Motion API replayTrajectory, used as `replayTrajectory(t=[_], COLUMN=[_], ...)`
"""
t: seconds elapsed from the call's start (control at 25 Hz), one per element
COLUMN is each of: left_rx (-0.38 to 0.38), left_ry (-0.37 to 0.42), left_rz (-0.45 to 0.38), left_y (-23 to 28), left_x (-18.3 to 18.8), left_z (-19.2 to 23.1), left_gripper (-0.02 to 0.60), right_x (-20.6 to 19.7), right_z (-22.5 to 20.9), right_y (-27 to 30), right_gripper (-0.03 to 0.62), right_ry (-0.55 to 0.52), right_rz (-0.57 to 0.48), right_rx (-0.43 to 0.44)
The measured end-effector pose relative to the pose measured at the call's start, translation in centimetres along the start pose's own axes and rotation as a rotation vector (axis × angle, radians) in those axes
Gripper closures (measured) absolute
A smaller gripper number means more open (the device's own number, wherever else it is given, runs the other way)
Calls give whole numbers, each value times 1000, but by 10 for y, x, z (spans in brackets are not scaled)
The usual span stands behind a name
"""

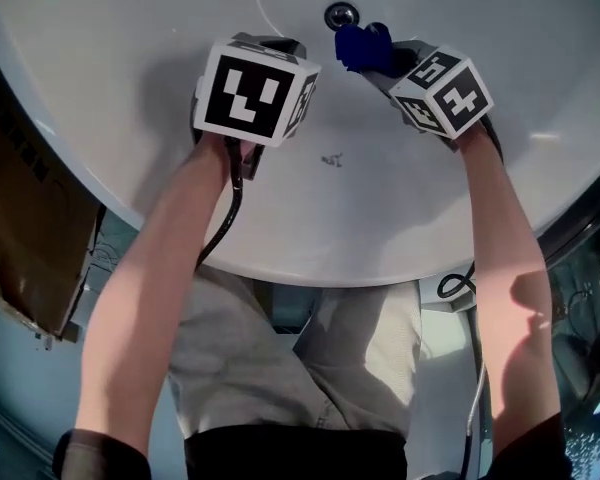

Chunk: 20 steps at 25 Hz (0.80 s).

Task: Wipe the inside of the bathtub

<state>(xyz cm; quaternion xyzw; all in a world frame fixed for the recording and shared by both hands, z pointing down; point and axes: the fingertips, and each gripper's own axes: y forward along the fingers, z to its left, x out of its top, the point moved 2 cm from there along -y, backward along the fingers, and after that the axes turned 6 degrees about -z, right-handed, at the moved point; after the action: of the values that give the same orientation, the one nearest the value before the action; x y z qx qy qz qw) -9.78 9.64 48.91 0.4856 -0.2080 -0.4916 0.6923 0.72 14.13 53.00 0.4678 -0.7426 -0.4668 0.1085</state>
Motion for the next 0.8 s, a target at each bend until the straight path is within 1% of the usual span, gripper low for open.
replayTrajectory(t=[0.24, 0.36, 0.48, 0.68, 0.8], left_rx=[-12, -14, -11, -4, 0], left_ry=[20, 35, 51, 34, 32], left_rz=[29, 52, 78, 64, 65], left_y=[13, 18, 18, 26, 26], left_x=[-9, -9, -13, -9, -8], left_z=[-1, 2, 8, 15, 17], left_gripper=[578, 578, 578, 578, 578], right_x=[-18, -17, -22, -38, -44], right_z=[-17, -24, -20, -23, -24], right_y=[48, 66, 84, 99, 103], right_gripper=[499, 499, 499, 497, 497], right_ry=[-61, -53, -42, -28, -39], right_rz=[72, 81, 91, 139, 170], right_rx=[-23, -42, -43, -63, -67])
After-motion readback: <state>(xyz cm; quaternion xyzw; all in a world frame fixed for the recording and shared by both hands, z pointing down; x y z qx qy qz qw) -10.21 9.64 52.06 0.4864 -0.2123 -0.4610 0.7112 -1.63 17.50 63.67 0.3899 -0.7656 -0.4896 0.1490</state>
